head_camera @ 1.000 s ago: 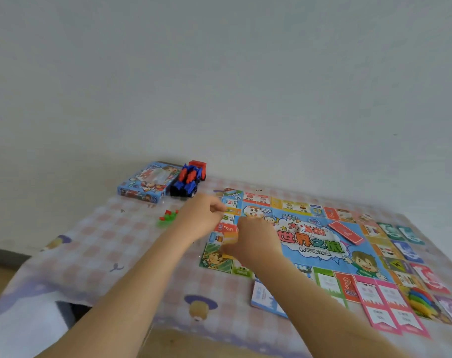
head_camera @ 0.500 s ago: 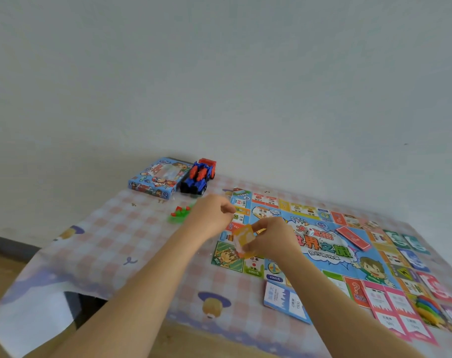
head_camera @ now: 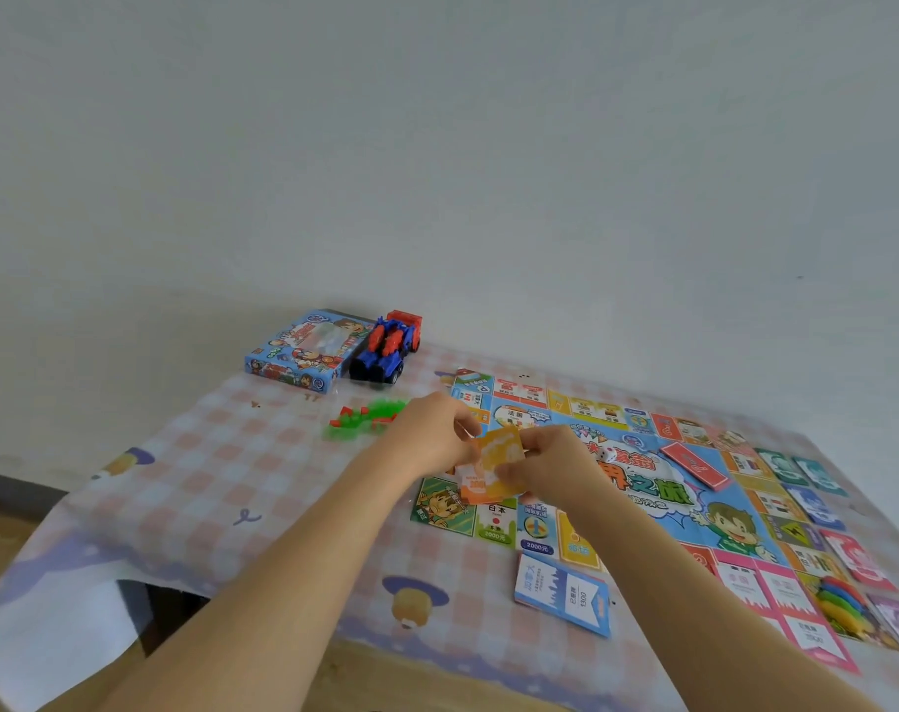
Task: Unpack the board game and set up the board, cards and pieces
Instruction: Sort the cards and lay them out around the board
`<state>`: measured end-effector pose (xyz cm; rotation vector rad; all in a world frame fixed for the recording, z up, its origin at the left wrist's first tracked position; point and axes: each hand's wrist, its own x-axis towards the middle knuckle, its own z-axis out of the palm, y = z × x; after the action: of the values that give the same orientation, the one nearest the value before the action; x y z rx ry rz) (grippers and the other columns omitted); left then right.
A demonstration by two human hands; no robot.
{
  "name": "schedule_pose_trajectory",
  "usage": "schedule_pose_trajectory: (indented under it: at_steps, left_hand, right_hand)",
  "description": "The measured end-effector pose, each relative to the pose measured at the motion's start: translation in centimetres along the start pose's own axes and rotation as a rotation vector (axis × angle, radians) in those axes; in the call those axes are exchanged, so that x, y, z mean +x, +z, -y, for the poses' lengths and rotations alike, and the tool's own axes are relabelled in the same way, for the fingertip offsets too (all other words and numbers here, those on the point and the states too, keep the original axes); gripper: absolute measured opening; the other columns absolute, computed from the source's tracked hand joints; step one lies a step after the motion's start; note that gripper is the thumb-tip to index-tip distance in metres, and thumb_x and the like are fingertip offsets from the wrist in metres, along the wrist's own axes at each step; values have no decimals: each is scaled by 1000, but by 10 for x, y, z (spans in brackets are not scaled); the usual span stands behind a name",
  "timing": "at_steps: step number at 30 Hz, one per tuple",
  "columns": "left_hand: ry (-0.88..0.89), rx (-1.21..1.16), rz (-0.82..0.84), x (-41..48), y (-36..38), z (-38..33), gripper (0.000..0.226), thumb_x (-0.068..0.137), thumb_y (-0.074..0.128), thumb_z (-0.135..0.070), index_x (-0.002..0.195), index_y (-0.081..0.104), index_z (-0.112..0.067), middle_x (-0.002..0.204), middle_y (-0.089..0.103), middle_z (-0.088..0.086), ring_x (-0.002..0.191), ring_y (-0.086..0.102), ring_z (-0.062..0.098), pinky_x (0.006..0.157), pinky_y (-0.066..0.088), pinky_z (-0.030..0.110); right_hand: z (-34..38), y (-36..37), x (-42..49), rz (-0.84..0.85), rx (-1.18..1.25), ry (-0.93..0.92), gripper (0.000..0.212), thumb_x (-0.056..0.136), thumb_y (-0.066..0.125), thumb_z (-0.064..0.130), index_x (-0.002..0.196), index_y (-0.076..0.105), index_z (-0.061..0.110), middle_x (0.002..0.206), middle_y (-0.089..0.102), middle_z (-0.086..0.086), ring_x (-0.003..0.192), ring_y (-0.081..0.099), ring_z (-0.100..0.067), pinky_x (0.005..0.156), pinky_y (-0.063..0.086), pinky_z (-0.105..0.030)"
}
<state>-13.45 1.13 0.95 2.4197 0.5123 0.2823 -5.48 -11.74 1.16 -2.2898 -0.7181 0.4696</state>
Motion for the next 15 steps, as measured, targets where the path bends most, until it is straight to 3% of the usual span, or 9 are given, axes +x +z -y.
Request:
schedule_pose_trajectory:
  at_steps: [3,5,7,10,13,15]
  left_hand:
    - [4,37,-22,2,1,-2,29,85,66,-20,114,67,-17,107,67,1,81,57,9,71,45,20]
    - [-7,37,-38,3,2,-1,26,85,67,-20,110,68,-17,104,67,2,79,57,9,66,43,19]
    - [-23,41,-56,5,3,0,25,83,70,-20,108,68,-17,105,67,2,78,57,9,65,44,19]
    - [-38,57,-57,7,4,1,25,82,71,-19,107,68,-17,109,67,3,80,58,12,73,50,26]
    - [-30,74,-56,6,8,1,29,82,71,-21,111,67,-17,114,65,0,95,62,14,84,52,30]
    - [-14,86,-148,8,8,2,32,84,68,-20,116,64,-19,119,63,-1,104,59,14,89,48,28]
  right_hand:
    - [-1,-3,-1,10,53,15,26,86,65,10,111,64,17,97,68,-4,67,67,-17,63,58,-26]
    - [-3,-5,0,-23,83,41,25,84,69,11,108,63,16,97,70,-5,60,67,-16,57,57,-24]
    - [-6,-8,1,-71,112,64,18,83,71,13,99,65,13,91,72,-8,58,69,-18,61,59,-29]
    - [-11,-13,0,-135,133,54,7,81,73,15,81,65,16,80,72,-7,63,71,-20,71,60,-37]
    - [-11,-15,-2,-194,71,11,10,78,74,18,73,66,19,76,70,-3,66,70,-21,72,60,-38]
    - [-9,-16,-2,-212,-42,-31,14,75,74,20,65,66,24,69,68,0,61,63,-17,66,56,-35]
